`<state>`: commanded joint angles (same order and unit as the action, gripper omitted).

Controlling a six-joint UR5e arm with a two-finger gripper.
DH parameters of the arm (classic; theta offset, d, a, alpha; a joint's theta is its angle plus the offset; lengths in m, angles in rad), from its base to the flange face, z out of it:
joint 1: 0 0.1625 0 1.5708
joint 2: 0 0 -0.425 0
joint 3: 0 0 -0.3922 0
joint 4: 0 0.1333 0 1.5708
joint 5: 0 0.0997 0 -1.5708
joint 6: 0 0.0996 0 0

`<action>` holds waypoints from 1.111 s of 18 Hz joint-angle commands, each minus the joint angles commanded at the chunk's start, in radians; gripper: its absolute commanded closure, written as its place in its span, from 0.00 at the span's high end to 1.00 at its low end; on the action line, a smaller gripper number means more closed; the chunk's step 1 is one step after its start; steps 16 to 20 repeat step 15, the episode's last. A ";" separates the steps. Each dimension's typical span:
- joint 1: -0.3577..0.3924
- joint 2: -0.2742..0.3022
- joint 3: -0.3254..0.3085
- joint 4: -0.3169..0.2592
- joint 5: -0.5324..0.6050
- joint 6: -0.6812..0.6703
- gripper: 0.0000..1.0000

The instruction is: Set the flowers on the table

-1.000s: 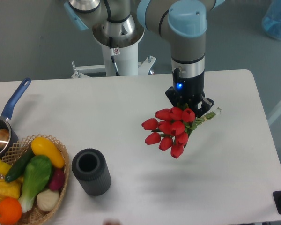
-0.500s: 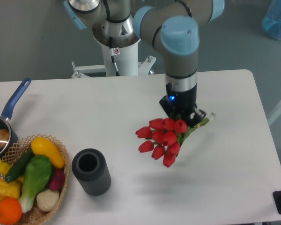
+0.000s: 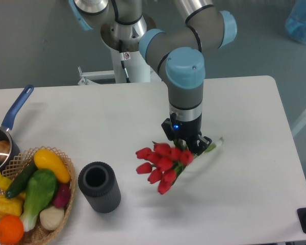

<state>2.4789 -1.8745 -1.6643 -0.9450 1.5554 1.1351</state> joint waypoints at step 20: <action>0.011 0.005 -0.012 0.064 -0.006 0.015 1.00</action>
